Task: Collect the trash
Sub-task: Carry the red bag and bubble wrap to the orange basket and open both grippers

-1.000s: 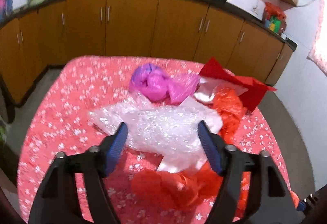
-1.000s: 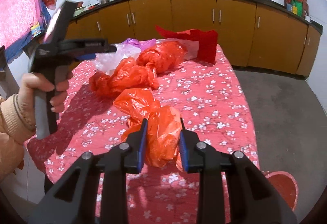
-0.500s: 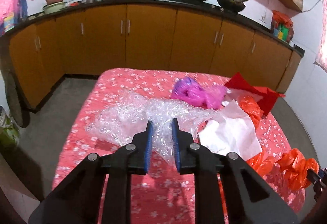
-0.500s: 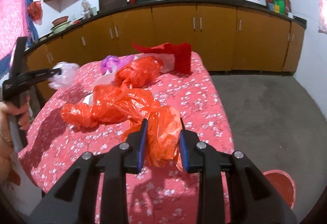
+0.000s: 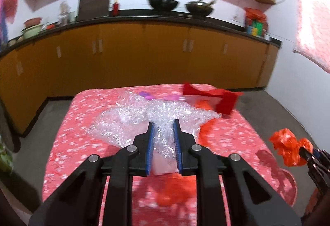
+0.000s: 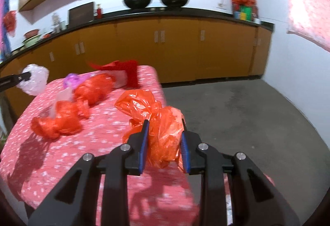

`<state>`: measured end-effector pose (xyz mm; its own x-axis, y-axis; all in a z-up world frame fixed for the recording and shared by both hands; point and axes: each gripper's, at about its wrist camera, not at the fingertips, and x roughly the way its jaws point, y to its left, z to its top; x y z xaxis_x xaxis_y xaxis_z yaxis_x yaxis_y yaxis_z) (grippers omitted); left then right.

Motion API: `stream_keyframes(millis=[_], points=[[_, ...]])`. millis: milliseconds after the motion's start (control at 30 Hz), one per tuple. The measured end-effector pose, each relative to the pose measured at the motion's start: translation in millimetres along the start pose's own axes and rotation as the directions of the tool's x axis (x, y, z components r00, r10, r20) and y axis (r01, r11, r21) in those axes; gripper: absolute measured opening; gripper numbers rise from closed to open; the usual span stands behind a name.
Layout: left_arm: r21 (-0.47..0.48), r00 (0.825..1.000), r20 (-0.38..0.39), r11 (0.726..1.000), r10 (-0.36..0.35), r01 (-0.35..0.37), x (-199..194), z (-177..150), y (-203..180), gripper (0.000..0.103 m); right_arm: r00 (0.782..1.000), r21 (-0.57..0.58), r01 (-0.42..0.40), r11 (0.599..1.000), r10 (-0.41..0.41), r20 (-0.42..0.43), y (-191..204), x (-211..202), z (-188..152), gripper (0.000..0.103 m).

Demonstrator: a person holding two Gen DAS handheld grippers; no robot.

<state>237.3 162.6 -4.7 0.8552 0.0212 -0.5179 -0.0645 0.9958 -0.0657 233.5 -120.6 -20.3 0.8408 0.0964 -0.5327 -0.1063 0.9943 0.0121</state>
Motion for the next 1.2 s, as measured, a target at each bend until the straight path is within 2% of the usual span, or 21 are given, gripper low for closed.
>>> stream_keyframes(millis=[133,267,400,633,767,967,1100,1200], points=[[0.057,0.996,-0.009,0.995,-0.083,0.084,0,-4,-44,0.018,0.997,0.052,0.082,0.995,-0.082,-0.001,-37,-6,-7,0.028],[0.108,0.987,-0.022,0.981,-0.161,0.163,0,-13,-86,0.018,0.983,0.101,0.181,0.978,-0.18,-0.018,-80,-11,-21,0.028],[0.149,0.97,-0.04,0.959,-0.239,0.242,2,-26,-132,0.018,0.958,0.147,0.286,0.947,-0.285,-0.031,-118,-18,-37,0.028],[0.238,0.932,-0.092,0.902,-0.349,0.361,8,-59,-219,0.018,0.89,0.239,0.456,0.857,-0.448,-0.091,-182,-29,-77,0.028],[0.253,0.901,-0.158,0.865,-0.405,0.433,16,-82,-264,0.018,0.86,0.258,0.509,0.821,-0.493,-0.131,-205,-33,-97,0.028],[0.279,0.871,-0.222,0.827,-0.438,0.488,26,-110,-314,0.018,0.825,0.285,0.565,0.774,-0.537,-0.176,-232,-41,-123,0.028],[0.32,0.858,-0.252,0.798,-0.447,0.51,29,-129,-341,0.018,0.821,0.304,0.571,0.763,-0.537,-0.194,-247,-43,-133,0.028],[0.333,0.849,-0.284,0.784,-0.446,0.524,33,-141,-355,0.018,0.829,0.309,0.56,0.769,-0.519,-0.21,-250,-38,-138,0.028]])
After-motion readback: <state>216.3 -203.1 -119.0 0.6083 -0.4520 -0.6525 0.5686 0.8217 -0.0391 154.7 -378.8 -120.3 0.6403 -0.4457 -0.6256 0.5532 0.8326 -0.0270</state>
